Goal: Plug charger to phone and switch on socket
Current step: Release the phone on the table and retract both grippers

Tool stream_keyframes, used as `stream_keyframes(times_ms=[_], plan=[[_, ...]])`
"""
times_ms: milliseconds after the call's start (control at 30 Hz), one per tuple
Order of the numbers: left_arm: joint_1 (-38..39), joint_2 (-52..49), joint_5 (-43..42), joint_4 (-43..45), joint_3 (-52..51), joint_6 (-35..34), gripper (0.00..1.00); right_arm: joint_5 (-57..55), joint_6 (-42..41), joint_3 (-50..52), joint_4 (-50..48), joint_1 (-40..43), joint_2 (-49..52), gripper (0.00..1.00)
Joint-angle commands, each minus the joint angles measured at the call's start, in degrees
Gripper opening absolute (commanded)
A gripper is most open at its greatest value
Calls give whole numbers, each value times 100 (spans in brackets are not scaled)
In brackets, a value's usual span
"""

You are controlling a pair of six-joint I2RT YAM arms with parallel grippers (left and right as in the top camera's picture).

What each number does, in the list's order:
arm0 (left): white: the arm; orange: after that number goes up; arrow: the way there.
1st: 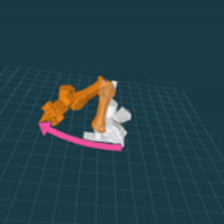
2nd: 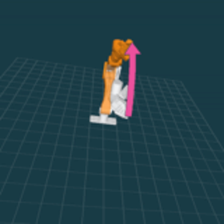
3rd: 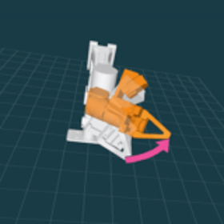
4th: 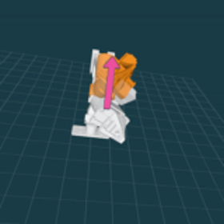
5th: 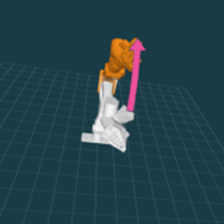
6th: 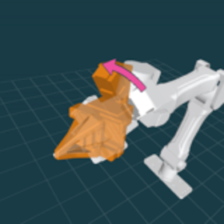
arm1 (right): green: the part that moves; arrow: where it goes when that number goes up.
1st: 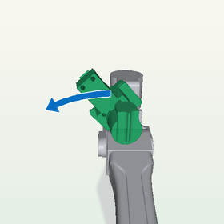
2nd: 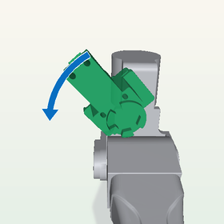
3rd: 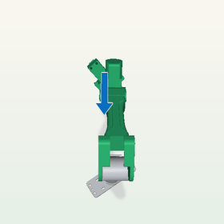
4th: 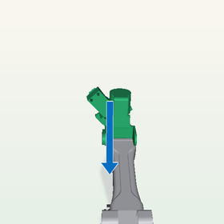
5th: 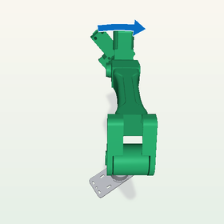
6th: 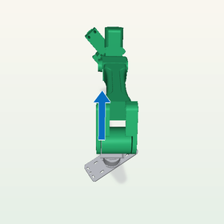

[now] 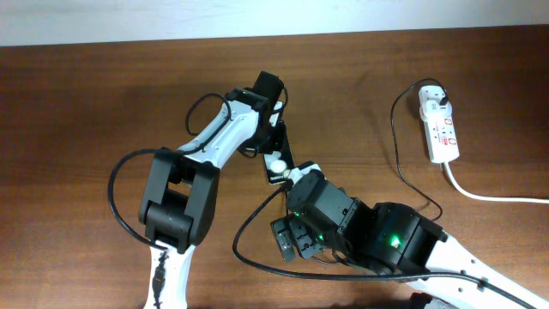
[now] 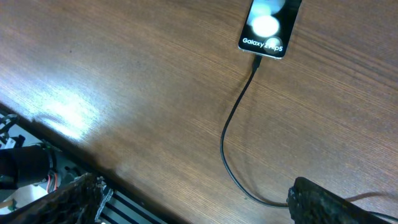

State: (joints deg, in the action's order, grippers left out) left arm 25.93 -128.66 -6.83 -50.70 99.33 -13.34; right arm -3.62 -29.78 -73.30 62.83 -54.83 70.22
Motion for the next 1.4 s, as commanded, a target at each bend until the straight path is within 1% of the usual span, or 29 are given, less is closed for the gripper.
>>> stream_keyframes(times_ms=[0, 200, 367, 433, 500, 567, 600, 667, 700, 733, 800, 867, 933, 1000, 1100, 1200, 1233, 1267, 1333, 1367], plan=[[28, 192, 214, 304, -345, -37, 4, 138, -9, -87, 4, 13, -83, 99], [28, 192, 216, 520, -680, -35, 3, 166, -9, -87, 2, 13, -275, 99], [26, 201, 216, 509, -669, -33, 2, 175, -11, -87, -103, 13, -693, 99], [26, 245, 216, 503, -654, -33, 1, 468, -11, -87, -4, 13, -719, 99], [26, 354, 216, 501, -612, -33, 0, 511, -9, -87, 140, 13, -708, 99], [26, 546, 216, 498, -581, -35, 0, 509, 81, -87, -9, 13, -697, 99], [26, 673, 216, 498, -581, -33, 0, 496, 332, -87, -35, 13, -697, 96], [26, 964, 216, 479, -581, -33, 3, 487, 341, -87, -24, 13, -697, 72], [26, 1075, 216, 461, -581, -33, 4, 487, 341, -87, -13, 13, -706, 64], [26, 1198, 216, 428, -581, -33, 4, 459, 339, -87, 15, 13, -715, 51], [26, 1405, 219, 260, -581, -33, 3, 223, 216, -87, 116, 13, -754, 30], [17, 1589, 219, 44, -581, -33, 1, -321, -216, -87, 317, 13, -844, 19], [15, 1816, 251, -216, -581, -33, 1, -1047, -741, -87, 671, 15, -990, 13], [15, 2118, 529, -544, -581, -35, 5, -1541, -1117, -87, 1056, 13, -1167, 11], [15, 2664, 826, -1027, -581, -35, 9, -1725, -1176, -87, 1346, 15, -1360, 6], [15, 3265, 837, -1438, -581, -35, 15, -2098, -1681, -87, 1602, 15, -1473, 4], [15, 3486, 837, -1556, -581, -35, 18, -2284, -1895, -87, 1696, 15, -1491, 4], [15, 3746, 839, -1657, -581, -33, 24, -2468, -2142, -87, 1799, 15, -1491, 4], [15, 4242, 841, -1751, -581, -33, 31, -2649, -2402, -87, 1915, 15, -1491, 4], [17, 4474, 905, -1749, -581, -33, 38, -2669, -2494, -87, 1980, 15, -1495, 4]])
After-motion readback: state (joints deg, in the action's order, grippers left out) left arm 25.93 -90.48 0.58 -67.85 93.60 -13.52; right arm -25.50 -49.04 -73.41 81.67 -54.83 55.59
